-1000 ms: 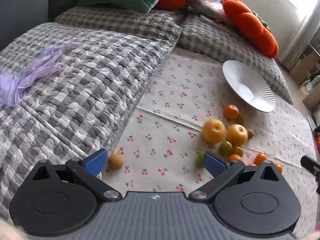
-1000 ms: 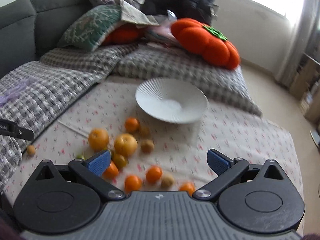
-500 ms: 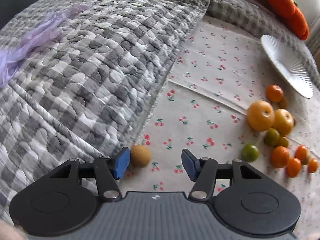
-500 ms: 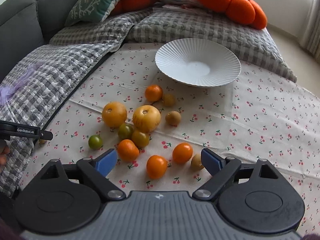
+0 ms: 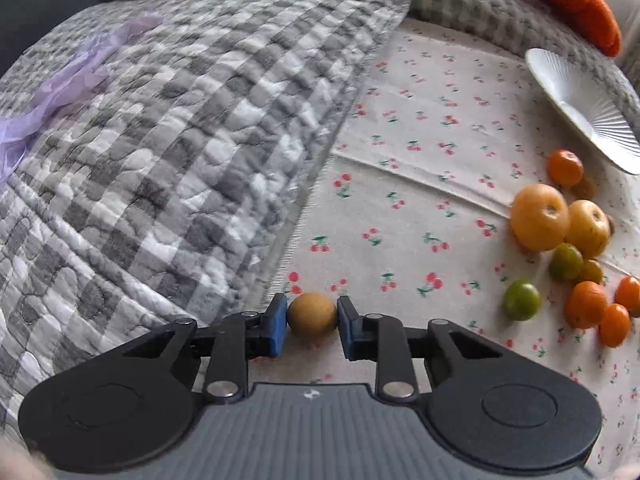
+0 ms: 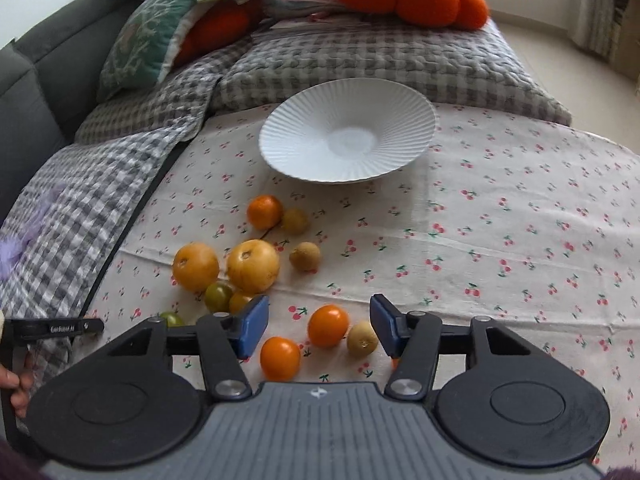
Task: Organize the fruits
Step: 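Close the left gripper on the small brown fruit while the right gripper grasps another brown fruit, then carry both brown fruits to the white bowl and open both grippers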
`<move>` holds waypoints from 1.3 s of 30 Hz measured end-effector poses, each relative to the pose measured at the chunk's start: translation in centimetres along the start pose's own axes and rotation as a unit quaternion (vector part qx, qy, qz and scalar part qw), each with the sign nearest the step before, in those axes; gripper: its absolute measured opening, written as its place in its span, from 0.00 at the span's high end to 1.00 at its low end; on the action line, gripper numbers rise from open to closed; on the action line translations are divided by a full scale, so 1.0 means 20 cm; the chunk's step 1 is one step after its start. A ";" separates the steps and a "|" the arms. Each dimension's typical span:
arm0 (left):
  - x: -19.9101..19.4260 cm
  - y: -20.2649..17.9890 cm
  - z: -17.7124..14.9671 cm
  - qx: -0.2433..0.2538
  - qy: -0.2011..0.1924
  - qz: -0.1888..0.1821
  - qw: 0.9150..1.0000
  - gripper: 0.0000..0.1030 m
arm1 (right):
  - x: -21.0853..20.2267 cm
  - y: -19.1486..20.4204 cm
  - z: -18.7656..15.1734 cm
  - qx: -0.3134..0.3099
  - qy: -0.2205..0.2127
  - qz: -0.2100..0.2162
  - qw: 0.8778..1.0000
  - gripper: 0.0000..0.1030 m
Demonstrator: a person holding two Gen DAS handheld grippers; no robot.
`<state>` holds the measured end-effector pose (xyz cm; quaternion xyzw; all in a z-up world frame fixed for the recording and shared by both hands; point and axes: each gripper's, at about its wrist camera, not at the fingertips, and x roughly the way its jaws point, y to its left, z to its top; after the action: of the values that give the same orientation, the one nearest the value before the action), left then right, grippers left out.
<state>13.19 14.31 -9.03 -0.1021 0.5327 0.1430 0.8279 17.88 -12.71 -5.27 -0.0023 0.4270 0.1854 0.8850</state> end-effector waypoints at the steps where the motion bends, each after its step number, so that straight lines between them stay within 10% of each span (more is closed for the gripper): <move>1: -0.01 -0.01 -0.01 0.002 -0.003 -0.006 1.000 0.78 | 0.02 0.04 -0.01 -0.025 0.009 0.009 1.000 0.49; 11: -0.07 -0.17 -0.03 0.025 -0.011 -0.078 0.997 0.78 | 0.14 -0.08 0.03 -0.058 0.048 -0.047 0.996 0.56; 22: -0.11 -0.32 0.00 0.052 -0.018 -0.109 0.993 0.78 | 0.31 0.01 -0.09 -0.237 0.095 -0.048 0.966 0.59; 29: -0.11 -0.33 0.02 0.056 -0.020 -0.111 0.992 0.78 | 0.31 0.00 -0.05 -0.240 0.091 -0.036 0.966 0.78; 39: -0.12 -0.34 0.03 0.062 -0.021 -0.117 0.991 0.78 | 0.28 0.00 -0.03 -0.235 0.098 -0.045 0.966 0.78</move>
<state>15.03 7.85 -6.54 -0.1089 0.5075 0.0140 0.8546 20.64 -10.96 -9.91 -0.2476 0.4559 0.2393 0.8207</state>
